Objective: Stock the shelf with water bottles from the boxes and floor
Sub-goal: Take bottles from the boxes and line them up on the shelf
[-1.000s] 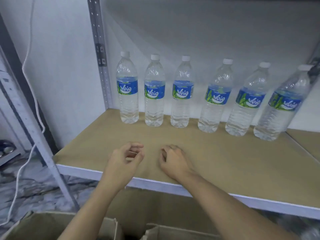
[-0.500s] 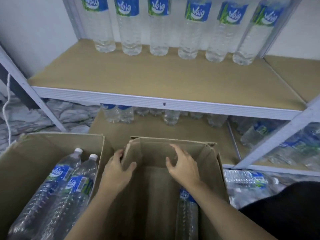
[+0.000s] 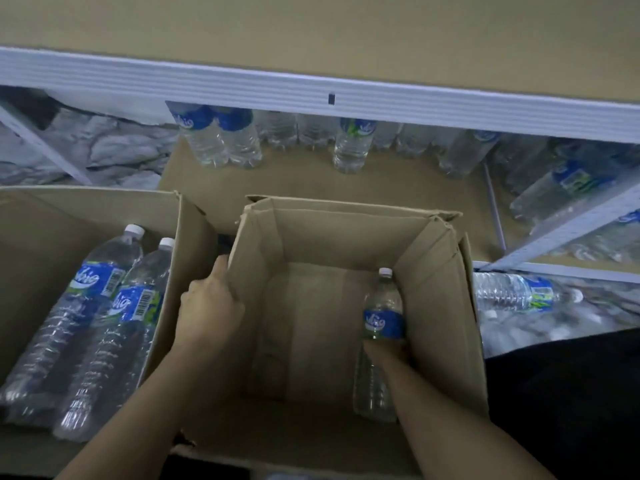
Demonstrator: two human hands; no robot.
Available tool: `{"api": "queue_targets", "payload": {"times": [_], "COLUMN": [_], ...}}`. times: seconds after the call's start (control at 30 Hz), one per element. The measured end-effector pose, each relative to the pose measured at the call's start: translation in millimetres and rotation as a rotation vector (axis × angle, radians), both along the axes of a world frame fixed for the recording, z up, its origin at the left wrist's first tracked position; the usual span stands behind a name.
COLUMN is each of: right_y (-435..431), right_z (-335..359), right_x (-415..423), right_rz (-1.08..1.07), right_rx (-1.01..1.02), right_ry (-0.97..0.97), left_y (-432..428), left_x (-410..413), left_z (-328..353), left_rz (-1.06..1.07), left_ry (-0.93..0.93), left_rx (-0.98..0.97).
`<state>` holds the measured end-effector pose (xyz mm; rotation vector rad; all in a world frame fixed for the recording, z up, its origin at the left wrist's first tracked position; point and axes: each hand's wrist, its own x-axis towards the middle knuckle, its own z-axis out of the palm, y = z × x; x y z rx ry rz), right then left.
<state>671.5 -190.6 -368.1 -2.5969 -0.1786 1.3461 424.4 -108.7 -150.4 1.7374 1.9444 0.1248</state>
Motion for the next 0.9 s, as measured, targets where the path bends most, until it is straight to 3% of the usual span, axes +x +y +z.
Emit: {"api": "queue_targets", "payload": {"times": [0.2,0.4,0.57,0.73,0.9], "right_y": [-5,2,17,9,-2], "right_z": [11,2,1,-15,23], "right_x": [-19,-44,-52,-39,-35], "right_rz": [-0.112,-0.197,-0.135,-0.141,0.111], "right_rx": [0.068,0.147,0.157,0.176,0.287], "right_ry": [-0.171,0.028,-0.029,0.080,0.127], "left_y": [7,5,7,6,9], "left_x": [-5,-2,-4,-3,-9], "left_z": [-12,-20,-21,-21,-14], "left_rz": [0.023,0.010,0.002,0.027,0.028], "left_ry": [0.018,0.022,0.044,0.027,0.045], "left_rx": [0.046,0.067,0.068,0.046,0.024]}}
